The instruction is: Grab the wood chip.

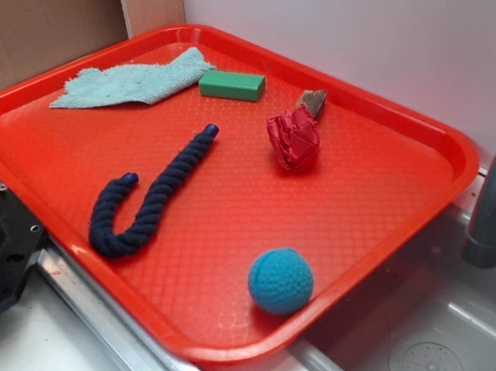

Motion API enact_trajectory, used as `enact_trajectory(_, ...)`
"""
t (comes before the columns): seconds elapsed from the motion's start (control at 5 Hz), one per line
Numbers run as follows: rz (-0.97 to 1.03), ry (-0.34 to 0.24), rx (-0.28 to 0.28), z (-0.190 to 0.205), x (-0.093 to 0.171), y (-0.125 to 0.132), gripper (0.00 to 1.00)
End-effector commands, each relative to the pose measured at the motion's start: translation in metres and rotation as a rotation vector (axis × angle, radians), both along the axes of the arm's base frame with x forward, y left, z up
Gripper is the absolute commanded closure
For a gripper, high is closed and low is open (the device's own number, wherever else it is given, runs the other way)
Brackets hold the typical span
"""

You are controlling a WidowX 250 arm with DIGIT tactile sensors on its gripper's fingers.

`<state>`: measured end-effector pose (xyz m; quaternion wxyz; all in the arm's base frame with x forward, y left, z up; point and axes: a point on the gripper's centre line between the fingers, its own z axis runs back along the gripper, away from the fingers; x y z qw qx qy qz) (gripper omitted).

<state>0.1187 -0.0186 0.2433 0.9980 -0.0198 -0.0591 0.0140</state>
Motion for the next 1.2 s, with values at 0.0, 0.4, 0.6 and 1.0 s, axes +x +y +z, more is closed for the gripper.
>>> enact_trajectory(0.0,0.0,0.0,0.0,0.0,0.0,0.0,0.0)
enact_trajectory(0.4,0.118,0.016,0.008,-0.033,0.046,-0.008,0.0)
enact_trajectory(0.6,0.118,0.016,0.008,-0.033,0.046,-0.008,0.0)
enact_trajectory(1.0,0.118,0.016,0.008,-0.033,0.046,-0.008,0.0)
